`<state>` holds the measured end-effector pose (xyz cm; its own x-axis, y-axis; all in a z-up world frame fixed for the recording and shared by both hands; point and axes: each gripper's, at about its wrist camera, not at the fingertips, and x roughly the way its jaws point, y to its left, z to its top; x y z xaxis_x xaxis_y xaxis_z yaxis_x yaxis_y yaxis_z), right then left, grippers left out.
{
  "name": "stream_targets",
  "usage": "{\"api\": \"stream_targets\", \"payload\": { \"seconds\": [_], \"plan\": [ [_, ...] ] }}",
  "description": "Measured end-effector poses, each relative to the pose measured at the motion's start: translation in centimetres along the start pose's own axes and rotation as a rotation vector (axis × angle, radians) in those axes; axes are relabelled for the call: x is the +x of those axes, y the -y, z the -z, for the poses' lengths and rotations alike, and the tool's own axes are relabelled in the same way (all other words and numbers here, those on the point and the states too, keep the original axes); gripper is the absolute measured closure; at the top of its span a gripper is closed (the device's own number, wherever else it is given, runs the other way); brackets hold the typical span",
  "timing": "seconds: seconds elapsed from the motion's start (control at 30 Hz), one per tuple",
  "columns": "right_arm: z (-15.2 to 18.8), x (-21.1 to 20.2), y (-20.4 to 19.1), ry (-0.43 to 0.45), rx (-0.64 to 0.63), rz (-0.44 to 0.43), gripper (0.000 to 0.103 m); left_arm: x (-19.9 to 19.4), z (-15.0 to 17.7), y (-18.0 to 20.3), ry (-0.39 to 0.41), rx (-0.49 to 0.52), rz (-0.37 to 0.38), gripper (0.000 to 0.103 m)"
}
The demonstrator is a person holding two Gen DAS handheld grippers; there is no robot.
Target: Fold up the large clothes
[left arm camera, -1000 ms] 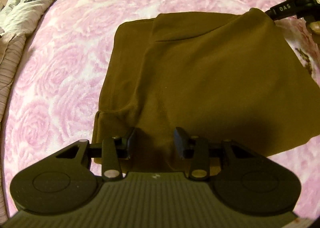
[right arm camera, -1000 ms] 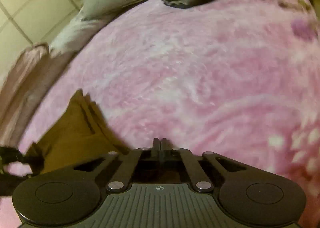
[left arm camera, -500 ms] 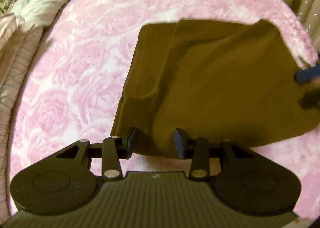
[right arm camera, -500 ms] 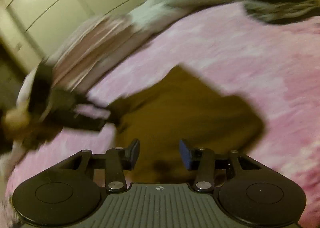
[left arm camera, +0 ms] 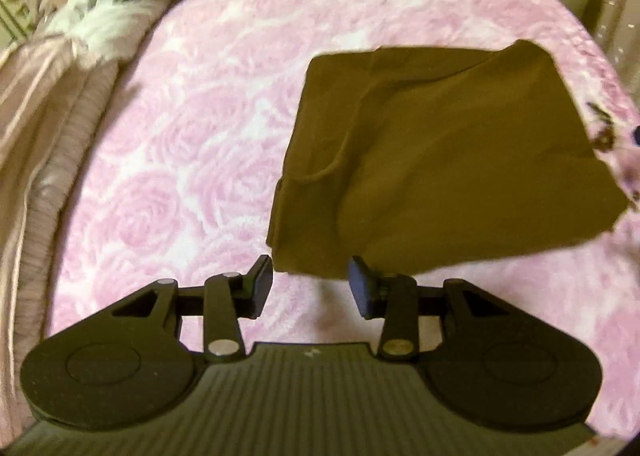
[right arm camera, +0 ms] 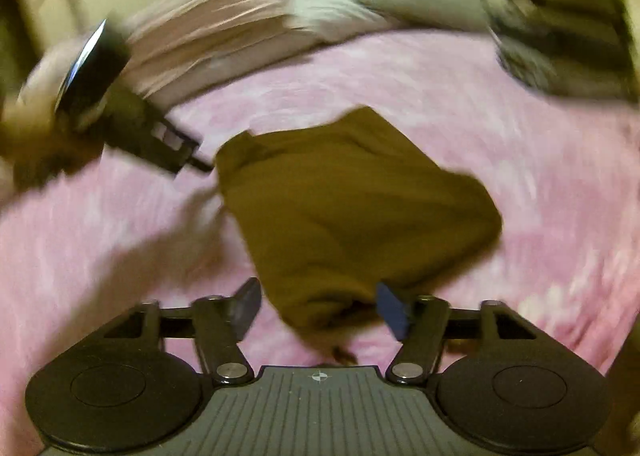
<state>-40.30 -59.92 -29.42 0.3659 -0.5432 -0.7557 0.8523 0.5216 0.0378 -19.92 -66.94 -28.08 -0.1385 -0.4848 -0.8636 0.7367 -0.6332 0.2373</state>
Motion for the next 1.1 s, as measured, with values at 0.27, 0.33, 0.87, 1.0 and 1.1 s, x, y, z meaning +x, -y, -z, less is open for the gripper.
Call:
{"api": "stream_targets", "payload": {
  "seconds": [0.27, 0.33, 0.87, 1.0, 1.1],
  "plan": [
    [1.9, 9.3, -5.3, -0.133, -0.520, 0.174, 0.051, -0.3, 0.9, 3.9, 0.092, 0.253, 0.028, 0.035],
    [2.3, 10.1, -5.0, -0.126, -0.586, 0.203, 0.063, 0.4, 1.3, 5.3, 0.115, 0.356, 0.025, 0.027],
    [-0.1, 1.3, 3.2, -0.161, -0.518, 0.149, 0.085, 3.2, 1.2, 16.1, 0.156, 0.830, -0.097, 0.084],
    [1.8, 1.3, 3.0, -0.157, -0.535, 0.175, 0.081, 2.3, -0.4, 15.3, 0.126, 0.778, -0.035, 0.091],
    [2.6, 1.6, 1.9, -0.149, -0.525, 0.244, 0.060, 1.5, -2.7, 13.6, 0.101, 0.629, 0.047, 0.091]
  ]
}}
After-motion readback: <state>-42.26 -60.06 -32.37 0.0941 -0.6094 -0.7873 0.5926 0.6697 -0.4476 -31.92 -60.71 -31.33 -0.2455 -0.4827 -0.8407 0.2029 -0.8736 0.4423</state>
